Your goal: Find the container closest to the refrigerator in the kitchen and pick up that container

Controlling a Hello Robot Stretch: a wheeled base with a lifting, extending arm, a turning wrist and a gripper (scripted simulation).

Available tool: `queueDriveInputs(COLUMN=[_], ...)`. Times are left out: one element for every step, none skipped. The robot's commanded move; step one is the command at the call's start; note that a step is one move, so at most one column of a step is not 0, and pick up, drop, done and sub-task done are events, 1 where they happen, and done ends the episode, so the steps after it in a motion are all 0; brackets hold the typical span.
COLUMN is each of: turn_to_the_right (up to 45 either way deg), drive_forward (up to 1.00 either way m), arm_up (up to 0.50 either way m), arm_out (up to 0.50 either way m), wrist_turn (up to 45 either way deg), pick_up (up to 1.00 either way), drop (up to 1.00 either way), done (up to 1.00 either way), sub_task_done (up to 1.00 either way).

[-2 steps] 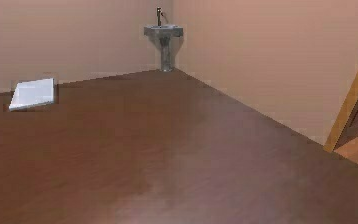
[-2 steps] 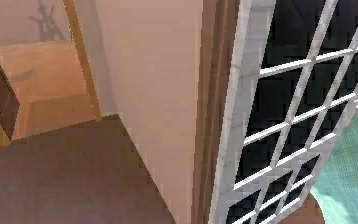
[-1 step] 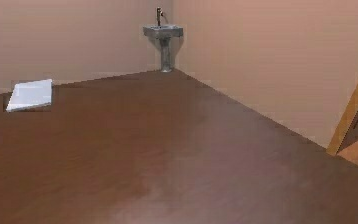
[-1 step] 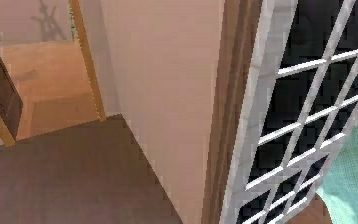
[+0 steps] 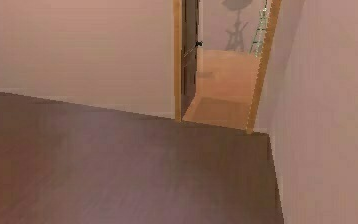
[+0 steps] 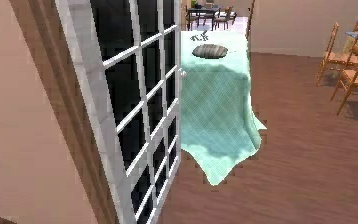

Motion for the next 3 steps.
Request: queueDriveInputs(turn_to_the_right=[15.0, 0.0, 0.0], drive_forward=[0.0, 1.0, 1.0], arm_up=[0.0, 0.0, 0.0], arm_out=[0.0, 0.0, 0.0], wrist_turn=[0.0, 0.0, 0.0], pick_up=[0.0, 0.0, 0.0], drop=[0.0, 0.0, 0.0], done=[0.0, 0.0, 0.0], sub_task_done=[0.0, 0.0, 0.0])
